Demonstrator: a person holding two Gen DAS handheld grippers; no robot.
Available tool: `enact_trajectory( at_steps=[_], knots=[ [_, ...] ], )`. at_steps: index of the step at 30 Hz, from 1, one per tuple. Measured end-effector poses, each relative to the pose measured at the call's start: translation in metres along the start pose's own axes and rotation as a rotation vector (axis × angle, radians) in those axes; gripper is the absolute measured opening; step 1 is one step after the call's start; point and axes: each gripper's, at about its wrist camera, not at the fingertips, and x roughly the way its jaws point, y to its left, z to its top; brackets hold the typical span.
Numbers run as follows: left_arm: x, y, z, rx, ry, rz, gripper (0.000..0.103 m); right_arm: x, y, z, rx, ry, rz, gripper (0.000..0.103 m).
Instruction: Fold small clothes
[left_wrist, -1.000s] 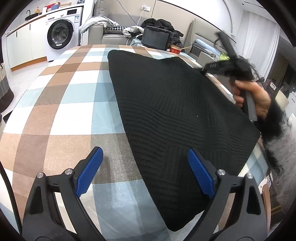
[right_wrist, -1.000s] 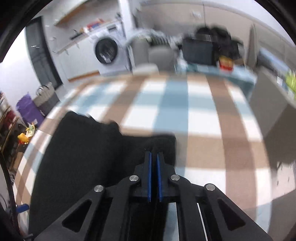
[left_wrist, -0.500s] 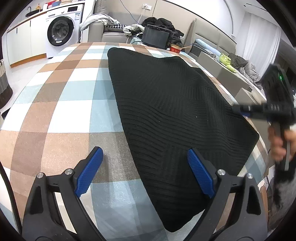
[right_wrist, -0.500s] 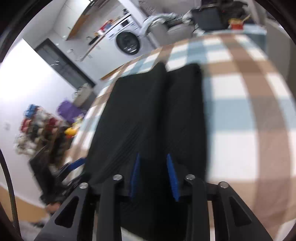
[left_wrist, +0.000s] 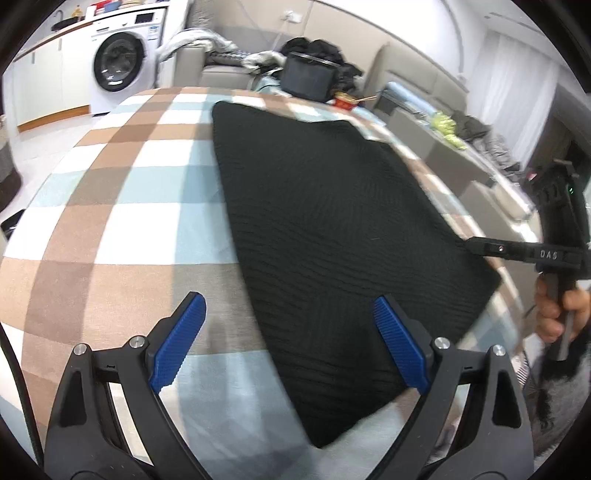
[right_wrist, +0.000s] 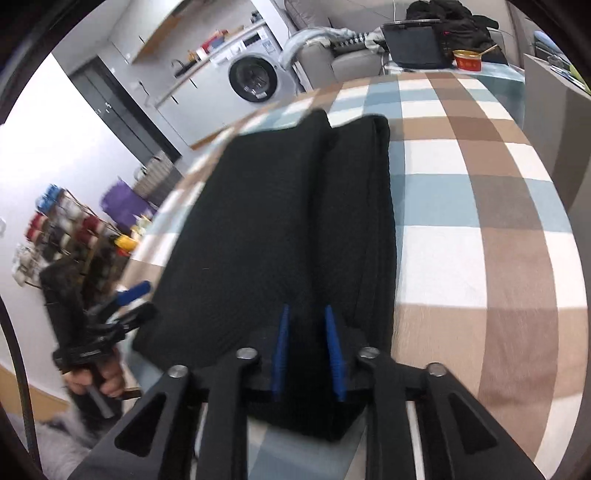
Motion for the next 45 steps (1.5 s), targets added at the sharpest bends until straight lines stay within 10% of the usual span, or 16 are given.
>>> enact_trajectory(
  at_steps=[6,10,15,20,26,45],
  knots=[
    [0.007,-0.028,-0.014,0.121,0.037,0.020,0.093,0.001,0.008,-0.025,-0.107,0.043,-0.063,0.030],
    [0.008,-0.025,-0.026,0.126,0.062,0.043,0.093,-0.024,-0.006,-0.029,-0.062,-0.015,-0.040,0.052],
    [0.008,-0.014,-0.018,0.040,0.077,-0.036,0.090,-0.018,-0.031,-0.021,0.052,-0.040,-0.006,0.054],
    [0.011,-0.007,-0.010,0.002,0.054,-0.036,0.057,0.008,-0.034,-0.009,0.080,-0.036,0.035,0.053],
    [0.014,0.015,-0.003,-0.078,0.054,-0.084,0.024,0.023,-0.016,-0.003,0.041,-0.032,0.029,0.029],
    [0.034,0.055,0.046,-0.071,0.010,0.059,0.022,0.056,0.030,0.023,0.035,-0.052,-0.049,0.026]
  ],
)
